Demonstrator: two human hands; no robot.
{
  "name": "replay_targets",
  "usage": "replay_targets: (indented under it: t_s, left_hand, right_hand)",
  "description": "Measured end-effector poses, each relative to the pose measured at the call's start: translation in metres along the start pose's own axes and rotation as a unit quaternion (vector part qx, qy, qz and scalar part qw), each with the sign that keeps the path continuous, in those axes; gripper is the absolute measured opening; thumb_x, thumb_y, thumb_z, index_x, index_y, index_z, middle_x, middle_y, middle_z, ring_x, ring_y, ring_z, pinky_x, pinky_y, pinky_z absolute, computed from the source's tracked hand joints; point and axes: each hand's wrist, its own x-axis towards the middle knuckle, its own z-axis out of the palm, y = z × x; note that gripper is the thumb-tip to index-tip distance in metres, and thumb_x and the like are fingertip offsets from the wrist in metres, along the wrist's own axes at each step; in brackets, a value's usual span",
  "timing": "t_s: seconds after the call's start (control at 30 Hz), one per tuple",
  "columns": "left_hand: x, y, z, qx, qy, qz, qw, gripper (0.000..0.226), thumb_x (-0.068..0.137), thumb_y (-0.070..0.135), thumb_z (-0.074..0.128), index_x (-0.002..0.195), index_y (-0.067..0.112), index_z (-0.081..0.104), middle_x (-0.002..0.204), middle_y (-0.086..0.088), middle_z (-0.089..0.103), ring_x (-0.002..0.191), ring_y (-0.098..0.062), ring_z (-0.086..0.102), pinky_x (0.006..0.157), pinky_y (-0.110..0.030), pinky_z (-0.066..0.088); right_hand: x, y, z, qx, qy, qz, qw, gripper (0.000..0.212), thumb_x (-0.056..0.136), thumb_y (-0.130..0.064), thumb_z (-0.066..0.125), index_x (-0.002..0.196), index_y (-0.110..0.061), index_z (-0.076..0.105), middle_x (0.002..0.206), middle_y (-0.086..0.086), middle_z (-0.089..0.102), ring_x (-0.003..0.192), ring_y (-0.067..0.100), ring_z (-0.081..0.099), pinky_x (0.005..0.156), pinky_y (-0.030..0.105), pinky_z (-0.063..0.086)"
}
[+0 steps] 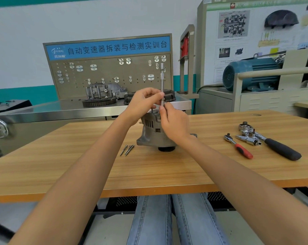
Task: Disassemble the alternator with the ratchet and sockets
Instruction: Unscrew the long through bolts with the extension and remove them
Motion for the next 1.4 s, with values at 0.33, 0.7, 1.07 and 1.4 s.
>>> replay_targets:
  t_s: [0.33, 0.7, 1.07, 1.4]
  left_hand:
    - [-0.0008, -0.0003, 0.0002, 0.009, -0.006, 0.007, 1.000, 0.014, 0.096, 0.020, 0.056, 0.106, 0.022, 0.065, 0.090, 0.008, 0.066, 0.072, 0.005, 0.062, 0.065, -0.010, 0.048]
    - [-0.0015, 0.0012, 0.0000, 0.011, -0.013, 0.007, 1.000, 0.015, 0.096, 0.023, 0.055, 0.102, 0.023, 0.069, 0.092, 0.003, 0.068, 0.079, -0.001, 0.061, 0.065, -0.010, 0.047]
    - [-0.0005, 0.0001, -0.0019, 0.020, -0.018, 0.011, 1.000, 0.012, 0.094, 0.024, 0.058, 0.098, 0.020, 0.069, 0.093, 0.006, 0.070, 0.079, 0.005, 0.063, 0.066, -0.010, 0.048]
    - [0.0017, -0.0026, 0.0024, 0.014, 0.010, 0.011, 1.000, 0.010, 0.089, 0.023, 0.066, 0.081, 0.019, 0.063, 0.069, 0.009, 0.062, 0.063, 0.002, 0.059, 0.065, -0.014, 0.051]
  right_hand:
    - [0.0005, -0.0001, 0.0018, -0.005, 0.010, -0.003, 1.000, 0.029, 0.101, -0.025, 0.037, 0.090, -0.008, 0.058, 0.062, -0.003, 0.048, 0.053, 0.015, 0.045, 0.048, 0.025, 0.021]
    - [-0.0013, -0.0024, 0.0000, -0.008, 0.019, -0.013, 1.000, 0.029, 0.100, -0.024, 0.038, 0.093, -0.007, 0.060, 0.063, -0.001, 0.051, 0.056, 0.019, 0.052, 0.055, 0.028, 0.029]
    - [-0.0011, -0.0043, -0.0005, -0.002, 0.018, -0.004, 1.000, 0.029, 0.100, -0.026, 0.039, 0.095, -0.008, 0.062, 0.066, 0.000, 0.056, 0.061, 0.020, 0.056, 0.058, 0.032, 0.041]
    - [-0.0015, -0.0031, -0.0005, 0.004, 0.014, 0.007, 1.000, 0.028, 0.100, -0.032, 0.041, 0.092, -0.010, 0.056, 0.066, 0.001, 0.055, 0.061, 0.021, 0.055, 0.058, 0.032, 0.038]
